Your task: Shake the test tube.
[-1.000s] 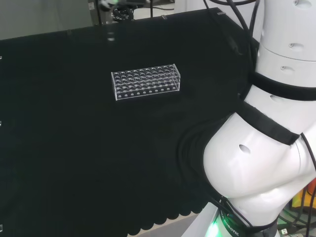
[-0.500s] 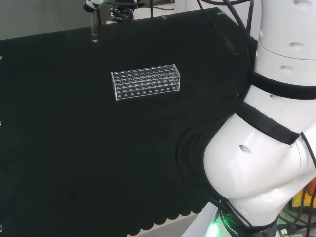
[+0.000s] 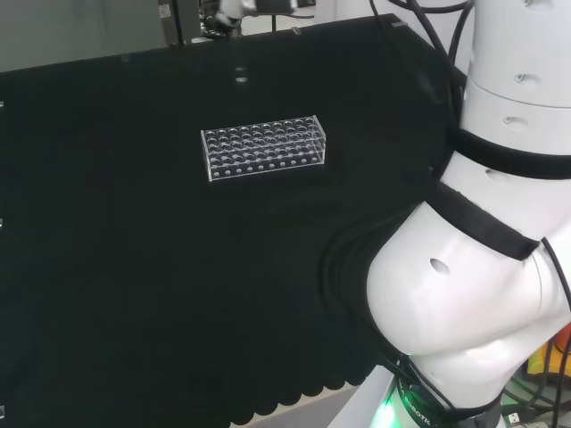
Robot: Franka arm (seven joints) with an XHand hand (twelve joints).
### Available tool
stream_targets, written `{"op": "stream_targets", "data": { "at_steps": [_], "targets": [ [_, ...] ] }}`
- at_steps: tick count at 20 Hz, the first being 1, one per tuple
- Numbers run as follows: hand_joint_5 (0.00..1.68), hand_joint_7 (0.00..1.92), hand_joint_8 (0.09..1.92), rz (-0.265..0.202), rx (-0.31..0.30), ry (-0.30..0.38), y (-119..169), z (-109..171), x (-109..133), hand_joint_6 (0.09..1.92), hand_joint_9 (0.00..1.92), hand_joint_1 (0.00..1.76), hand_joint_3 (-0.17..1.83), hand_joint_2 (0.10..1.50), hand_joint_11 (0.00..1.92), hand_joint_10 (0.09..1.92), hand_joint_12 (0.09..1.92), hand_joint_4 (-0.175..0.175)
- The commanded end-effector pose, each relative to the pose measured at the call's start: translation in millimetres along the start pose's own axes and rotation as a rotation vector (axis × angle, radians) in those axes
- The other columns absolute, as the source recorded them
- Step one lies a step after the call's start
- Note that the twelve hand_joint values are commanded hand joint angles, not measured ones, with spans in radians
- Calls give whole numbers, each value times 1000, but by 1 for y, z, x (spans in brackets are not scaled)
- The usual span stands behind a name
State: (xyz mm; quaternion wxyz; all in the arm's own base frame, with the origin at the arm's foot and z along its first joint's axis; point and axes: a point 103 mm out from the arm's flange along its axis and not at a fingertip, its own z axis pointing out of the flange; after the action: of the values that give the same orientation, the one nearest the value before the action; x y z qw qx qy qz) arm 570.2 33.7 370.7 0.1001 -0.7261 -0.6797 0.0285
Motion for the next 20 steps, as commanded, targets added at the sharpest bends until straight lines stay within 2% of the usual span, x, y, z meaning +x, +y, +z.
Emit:
{"op": "stream_targets", "data": {
  "at_steps": [1, 4, 6, 8, 10, 12, 15, 20],
  "targets": [
    [1374, 1390, 660, 213, 11, -93, -4, -2, -100, 118, 1598, 1328, 481, 732, 1277, 659, 778, -175],
    [1374, 1390, 658, 286, 2, -116, -6, -11, -133, 117, 1597, 1328, 480, 732, 1277, 661, 779, -175],
    [1374, 1390, 658, 317, -6, -124, -8, -17, -146, 116, 1597, 1328, 481, 732, 1277, 662, 779, -175],
    [1375, 1391, 657, 332, -12, -121, -10, -20, -153, 116, 1597, 1328, 481, 732, 1277, 662, 779, -175],
    [1375, 1391, 657, 328, -16, -110, -11, -20, -151, 115, 1597, 1328, 481, 732, 1277, 663, 779, -175],
    [1376, 1391, 657, 298, -16, -99, -11, -17, -141, 114, 1597, 1328, 481, 731, 1277, 664, 779, -175],
    [1376, 1391, 657, 231, -11, -75, -12, -8, -115, 113, 1596, 1328, 482, 731, 1277, 665, 779, -175],
    [1377, 1391, 658, 98, 5, -17, -6, 5, -50, 111, 1595, 1328, 482, 731, 1276, 666, 778, -175]
  ]
}}
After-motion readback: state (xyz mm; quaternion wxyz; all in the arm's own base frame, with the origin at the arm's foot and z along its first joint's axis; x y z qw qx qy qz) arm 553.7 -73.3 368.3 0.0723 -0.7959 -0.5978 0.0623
